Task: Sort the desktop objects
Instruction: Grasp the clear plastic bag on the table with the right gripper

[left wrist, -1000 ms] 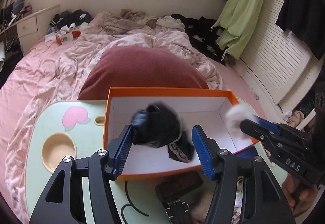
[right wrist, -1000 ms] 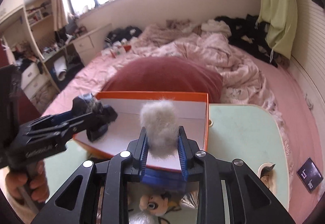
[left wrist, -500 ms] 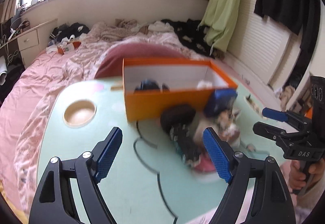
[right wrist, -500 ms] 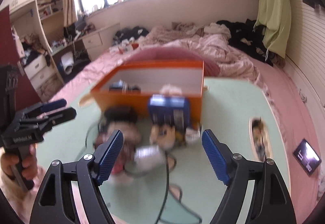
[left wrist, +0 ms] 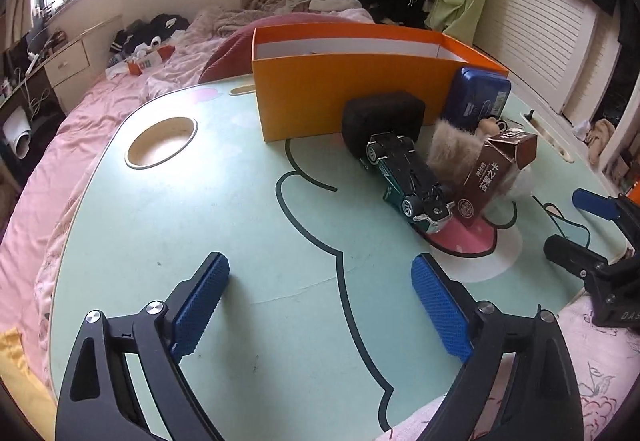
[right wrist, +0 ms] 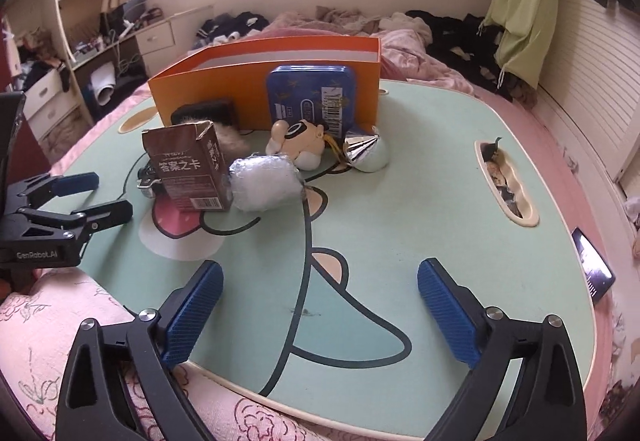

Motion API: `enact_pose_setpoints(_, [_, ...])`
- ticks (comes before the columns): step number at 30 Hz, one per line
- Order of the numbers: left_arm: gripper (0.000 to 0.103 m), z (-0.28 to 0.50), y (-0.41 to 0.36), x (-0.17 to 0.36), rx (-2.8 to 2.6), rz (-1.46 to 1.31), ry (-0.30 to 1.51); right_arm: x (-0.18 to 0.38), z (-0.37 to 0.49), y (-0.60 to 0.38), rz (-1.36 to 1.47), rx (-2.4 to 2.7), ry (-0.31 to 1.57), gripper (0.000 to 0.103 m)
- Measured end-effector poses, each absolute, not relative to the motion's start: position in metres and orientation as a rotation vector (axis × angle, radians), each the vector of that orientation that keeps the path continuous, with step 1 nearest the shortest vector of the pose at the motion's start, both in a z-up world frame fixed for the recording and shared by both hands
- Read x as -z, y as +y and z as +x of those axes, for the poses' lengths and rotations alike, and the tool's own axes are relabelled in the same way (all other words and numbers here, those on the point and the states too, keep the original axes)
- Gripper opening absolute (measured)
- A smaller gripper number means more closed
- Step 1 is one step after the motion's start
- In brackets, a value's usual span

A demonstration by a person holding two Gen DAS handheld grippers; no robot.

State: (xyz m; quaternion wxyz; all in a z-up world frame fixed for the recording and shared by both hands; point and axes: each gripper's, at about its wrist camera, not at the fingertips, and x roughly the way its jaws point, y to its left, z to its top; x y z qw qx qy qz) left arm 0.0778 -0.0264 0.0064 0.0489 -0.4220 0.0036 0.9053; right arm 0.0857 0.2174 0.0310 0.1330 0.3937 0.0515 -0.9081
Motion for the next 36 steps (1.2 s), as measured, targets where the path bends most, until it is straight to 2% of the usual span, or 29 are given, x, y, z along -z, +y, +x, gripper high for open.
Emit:
enact_pose_setpoints(14, [0.092,0.086,-0.031,-0.015,-2.837,-1.181,0.006,-0.037,0.082,0.22,1.017,2.644,0.099,0.1])
enact_pose_setpoints(16, [0.092,0.083,-0.034,-0.012,-2.829,-1.205,-0.014,-0.039,0.074,0.218,1.017,2.634,0.085,0.095])
enact_pose_setpoints(17, [0.092,0.082,-0.035,-0.009,-2.824,-1.22,-0.025,-0.043,0.069,0.216,1.02,2.635,0.073,0.088])
enact_pose_setpoints(18, [0.093,0.082,-0.036,-0.006,-2.821,-1.229,-0.029,-0.047,0.065,0.216,1.014,2.637,0.061,0.085])
enact_pose_setpoints(23, [0.093,0.08,-0.04,-0.003,-2.816,-1.23,-0.05,-0.063,0.041,0.192,0.967,2.621,0.118,0.085])
enact_pose_setpoints(25, [0.093,0.08,-0.042,-0.005,-2.818,-1.223,-0.071,-0.057,0.032,0.185,1.014,2.601,0.129,0.082])
enact_pose_setpoints(27, [0.093,0.081,-0.046,-0.006,-2.807,-1.208,-0.12,-0.047,0.025,0.182,1.079,2.578,0.137,0.069])
enact_pose_setpoints(28, [0.093,0.081,-0.048,-0.007,-2.801,-1.2,-0.152,-0.041,0.023,0.183,1.111,2.56,0.124,0.066])
enact_pose_setpoints(30, [0.093,0.081,-0.05,-0.01,-2.788,-1.177,-0.186,-0.034,0.02,0.19,1.132,2.527,0.062,0.043])
enact_pose_setpoints(32, [0.093,0.085,-0.046,-0.019,-2.78,-1.12,-0.174,-0.035,0.023,0.199,1.11,2.521,-0.002,0.032])
enact_pose_setpoints(36, [0.093,0.097,-0.024,-0.049,-2.783,-0.919,-0.052,-0.037,0.038,0.215,1.031,2.559,-0.086,0.032])
